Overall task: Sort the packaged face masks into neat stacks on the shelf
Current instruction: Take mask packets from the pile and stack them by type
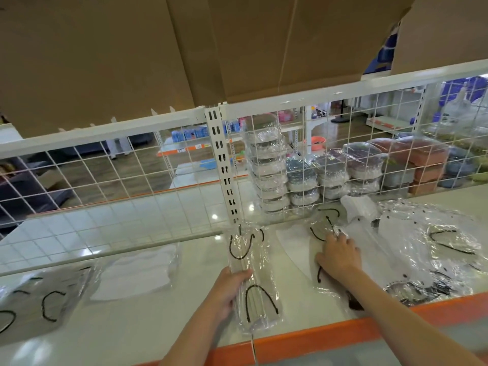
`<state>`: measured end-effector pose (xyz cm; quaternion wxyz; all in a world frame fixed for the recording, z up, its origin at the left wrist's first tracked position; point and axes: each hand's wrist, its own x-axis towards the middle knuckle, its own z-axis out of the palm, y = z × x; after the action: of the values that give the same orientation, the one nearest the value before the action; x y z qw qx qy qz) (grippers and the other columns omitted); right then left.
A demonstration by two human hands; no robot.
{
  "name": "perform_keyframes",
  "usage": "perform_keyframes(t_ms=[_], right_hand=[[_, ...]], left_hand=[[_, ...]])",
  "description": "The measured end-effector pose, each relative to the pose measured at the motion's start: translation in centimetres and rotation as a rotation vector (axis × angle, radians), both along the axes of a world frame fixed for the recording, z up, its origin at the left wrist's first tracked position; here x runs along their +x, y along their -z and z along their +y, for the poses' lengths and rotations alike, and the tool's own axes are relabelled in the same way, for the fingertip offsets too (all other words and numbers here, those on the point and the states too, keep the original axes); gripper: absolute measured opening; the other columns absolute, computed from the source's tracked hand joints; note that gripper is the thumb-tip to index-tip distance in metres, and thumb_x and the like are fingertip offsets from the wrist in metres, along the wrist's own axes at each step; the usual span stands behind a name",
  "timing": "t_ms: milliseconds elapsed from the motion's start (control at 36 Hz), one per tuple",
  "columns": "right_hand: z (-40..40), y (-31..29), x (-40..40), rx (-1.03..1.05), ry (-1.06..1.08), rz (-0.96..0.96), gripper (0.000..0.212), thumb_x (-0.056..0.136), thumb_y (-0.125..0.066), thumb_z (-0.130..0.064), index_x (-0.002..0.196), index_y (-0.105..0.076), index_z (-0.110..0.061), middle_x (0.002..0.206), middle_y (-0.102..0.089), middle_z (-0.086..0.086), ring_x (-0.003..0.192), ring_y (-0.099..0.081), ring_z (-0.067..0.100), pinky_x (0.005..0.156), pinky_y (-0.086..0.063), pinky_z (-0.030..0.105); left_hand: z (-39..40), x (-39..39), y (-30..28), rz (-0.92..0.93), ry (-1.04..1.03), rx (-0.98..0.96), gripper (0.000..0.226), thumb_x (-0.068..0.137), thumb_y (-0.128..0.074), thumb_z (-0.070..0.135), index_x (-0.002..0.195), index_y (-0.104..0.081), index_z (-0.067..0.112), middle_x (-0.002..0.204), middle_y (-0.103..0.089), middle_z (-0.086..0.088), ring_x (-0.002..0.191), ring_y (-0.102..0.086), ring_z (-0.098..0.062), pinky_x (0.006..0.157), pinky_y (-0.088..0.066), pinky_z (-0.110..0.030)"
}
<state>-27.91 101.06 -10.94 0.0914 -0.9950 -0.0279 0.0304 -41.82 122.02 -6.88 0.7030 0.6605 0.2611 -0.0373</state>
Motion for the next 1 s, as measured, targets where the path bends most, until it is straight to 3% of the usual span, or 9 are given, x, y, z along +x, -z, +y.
perform_keyframes(t_ms=[139, 361, 472, 556, 611, 750, 806, 889, 1000], right_hand=[[-1.0, -0.1, 0.8, -0.053, -0.061, -0.05, 0.035, 0.093, -0.036, -0.018, 0.126, -0.043, -0.011, 0.126, -0.051, 0.011, 0.115, -0.045, 0.029, 0.091, -0.04, 0.034], [-1.0, -1.0, 0.6, -0.197, -0.147, -0.177, 0.033, 0.096, -0.035, -0.015, 0.125, -0.05, -0.015, 0.129, -0.048, 0.006, 0.117, -0.045, 0.026, 0.093, -0.041, 0.034], [1.1, -2.2, -0.6, 0.137, -0.139, -0.233, 0.026, 0.094, -0.043, -0.026, 0.11, -0.061, -0.015, 0.121, -0.05, 0.007, 0.114, -0.043, 0.024, 0.092, -0.039, 0.034], [3.7, -4.2, -2.9, 0.507, -0.207, -0.111, 0.018, 0.094, -0.044, -0.016, 0.089, -0.059, -0.009, 0.086, -0.057, 0.002, 0.078, -0.053, 0.015, 0.071, -0.044, 0.025], [5.4, -5.4, -4.7, 0.687, -0.261, 0.029, 0.014, 0.096, -0.044, -0.016, 0.089, -0.054, -0.012, 0.08, -0.055, -0.002, 0.065, -0.048, 0.005, 0.058, -0.04, 0.012], [8.1, -5.5, -7.5, 1.168, -0.311, 0.431, 0.019, 0.097, -0.044, -0.008, 0.086, -0.057, -0.015, 0.095, -0.067, 0.004, 0.084, -0.065, 0.009, 0.068, -0.054, 0.02], [8.0, -5.6, -7.7, 1.247, -0.332, 0.487, 0.023, 0.098, -0.039, -0.004, 0.09, -0.059, -0.012, 0.096, -0.067, 0.004, 0.089, -0.066, 0.011, 0.069, -0.054, 0.019], [7.2, -5.6, -7.1, 1.289, -0.229, 0.3, 0.024, 0.095, -0.041, 0.001, 0.091, -0.06, -0.013, 0.1, -0.065, 0.003, 0.094, -0.062, 0.016, 0.07, -0.049, 0.016], [6.0, -4.8, -5.7, 1.256, -0.109, 0.192, 0.015, 0.09, -0.056, -0.006, 0.098, -0.061, -0.017, 0.1, -0.062, -0.002, 0.094, -0.056, 0.014, 0.084, -0.044, 0.025]], left_hand=[[0.0, -0.1, 0.4, 0.001, 0.003, -0.004, 0.021, 0.09, -0.059, 0.004, 0.111, -0.061, -0.001, 0.088, -0.073, -0.008, 0.069, -0.07, -0.01, 0.048, -0.049, -0.015], [-0.1, -0.3, 0.5, -0.06, 0.037, -0.008, 0.012, 0.091, -0.056, 0.0, 0.084, -0.059, 0.009, 0.06, -0.07, 0.006, 0.051, -0.065, 0.001, 0.043, -0.045, -0.01], [0.0, -0.2, 0.7, -0.066, 0.0, -0.017, 0.018, 0.091, -0.054, 0.001, 0.105, -0.065, -0.003, 0.084, -0.074, -0.008, 0.075, -0.072, -0.016, 0.059, -0.053, -0.021], [-0.8, 0.1, 0.7, -0.074, -0.01, -0.054, 0.022, 0.092, -0.052, 0.001, 0.11, -0.064, -0.003, 0.092, -0.074, -0.013, 0.082, -0.071, -0.022, 0.065, -0.055, -0.027], [-1.5, 0.3, 0.6, -0.106, -0.011, -0.111, 0.023, 0.096, -0.05, 0.009, 0.112, -0.063, -0.002, 0.096, -0.073, -0.015, 0.089, -0.07, -0.027, 0.075, -0.056, -0.033], [-2.3, 0.2, 0.2, -0.223, -0.027, -0.196, 0.045, 0.094, -0.047, 0.038, 0.107, -0.068, 0.001, 0.102, -0.07, -0.021, 0.098, -0.068, -0.031, 0.089, -0.053, -0.041], [-2.0, 0.3, 0.5, -0.25, -0.084, -0.208, 0.036, 0.09, -0.055, 0.027, 0.109, -0.066, -0.002, 0.1, -0.07, -0.023, 0.094, -0.068, -0.035, 0.084, -0.055, -0.042], [-1.1, 0.3, 0.7, -0.248, -0.151, -0.229, 0.027, 0.09, -0.057, 0.007, 0.113, -0.061, -0.007, 0.097, -0.071, -0.022, 0.087, -0.069, -0.033, 0.077, -0.056, -0.04], [0.1, -0.2, -0.1, -0.281, -0.15, -0.256, 0.026, 0.09, -0.057, 0.005, 0.113, -0.061, -0.006, 0.101, -0.07, -0.021, 0.088, -0.071, -0.029, 0.068, -0.059, -0.034]])
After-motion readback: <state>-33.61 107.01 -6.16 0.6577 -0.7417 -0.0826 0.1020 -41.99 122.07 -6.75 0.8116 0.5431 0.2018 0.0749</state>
